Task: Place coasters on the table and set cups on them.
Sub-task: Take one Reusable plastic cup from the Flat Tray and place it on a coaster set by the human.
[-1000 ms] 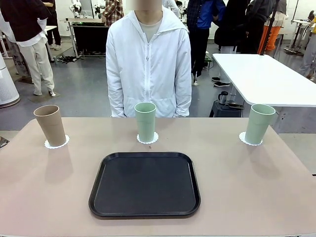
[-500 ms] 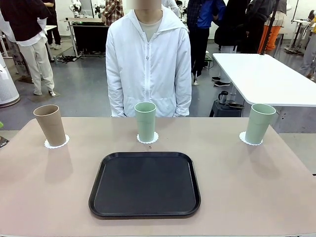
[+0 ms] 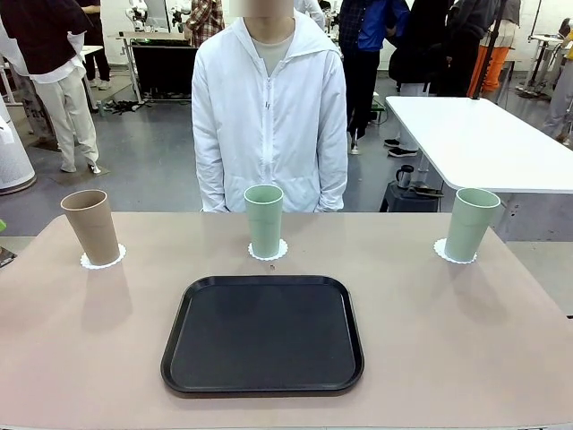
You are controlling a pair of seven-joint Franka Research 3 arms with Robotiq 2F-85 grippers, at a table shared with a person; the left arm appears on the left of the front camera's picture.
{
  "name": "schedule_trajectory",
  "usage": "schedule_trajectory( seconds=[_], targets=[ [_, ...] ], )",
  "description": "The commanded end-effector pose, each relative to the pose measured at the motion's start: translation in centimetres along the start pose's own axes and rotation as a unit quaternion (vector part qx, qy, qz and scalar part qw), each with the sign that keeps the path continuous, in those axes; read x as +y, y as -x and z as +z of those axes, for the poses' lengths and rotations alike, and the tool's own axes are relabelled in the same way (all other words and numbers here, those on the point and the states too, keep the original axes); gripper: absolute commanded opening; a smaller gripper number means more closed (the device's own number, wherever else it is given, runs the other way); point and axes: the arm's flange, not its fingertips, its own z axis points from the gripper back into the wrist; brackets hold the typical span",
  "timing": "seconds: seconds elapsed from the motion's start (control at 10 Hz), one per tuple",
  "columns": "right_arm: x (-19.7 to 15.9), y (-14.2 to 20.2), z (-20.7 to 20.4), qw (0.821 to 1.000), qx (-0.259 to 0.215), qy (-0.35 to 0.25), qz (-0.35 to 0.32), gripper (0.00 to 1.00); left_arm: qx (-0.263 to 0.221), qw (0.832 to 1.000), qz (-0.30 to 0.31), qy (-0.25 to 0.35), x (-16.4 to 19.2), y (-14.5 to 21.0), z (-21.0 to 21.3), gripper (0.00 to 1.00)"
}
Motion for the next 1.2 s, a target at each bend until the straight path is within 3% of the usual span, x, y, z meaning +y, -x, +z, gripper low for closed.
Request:
schedule_trajectory(
  seconds=[0.0, 0.2, 0.3, 0.5, 0.6, 0.7, 1.1],
  targets=[
    [0.0, 0.1, -0.1, 1.000, 0.000, 0.001, -0.002, 1.00, 0.003, 1.000, 0.003, -0.010, -0.1, -0.1, -0.2, 1.00],
    [0.0, 0.1, -0.1, 1.000, 0.000, 0.001, -0.002, 1.00, 0.000, 1.000, 0.000, 0.000, 0.0, 0.0, 0.0, 1.00],
    [0.0, 0.1, -0.1, 1.000, 0.000, 0.001, -0.002, 1.00, -0.011, 0.990, 0.050, 0.132, 1.7, 0.1, 1.1, 1.00],
    [0.0, 0.1, -0.1, 1.000, 0.000, 0.001, -0.002, 1.00, -0.029, 0.956, 0.086, 0.280, 1.2, 4.5, -0.3, 1.00],
    [0.0, 0.1, -0.1, 1.000, 0.000, 0.001, -0.002, 1.00, -0.025, 0.938, 0.093, 0.333, 4.4, 3.9, 1.0, 1.00],
    [0.0, 0.1, -0.1, 1.000, 0.000, 0.001, -0.002, 1.00, -0.035, 0.915, 0.128, 0.381, 5.5, 6.4, -1.1, 1.00],
    [0.0, 0.1, -0.1, 1.000, 0.000, 0.001, -0.002, 1.00, -0.122, 0.842, 0.197, 0.487, 11.9, 11.9, -5.6, 1.00]
  ],
)
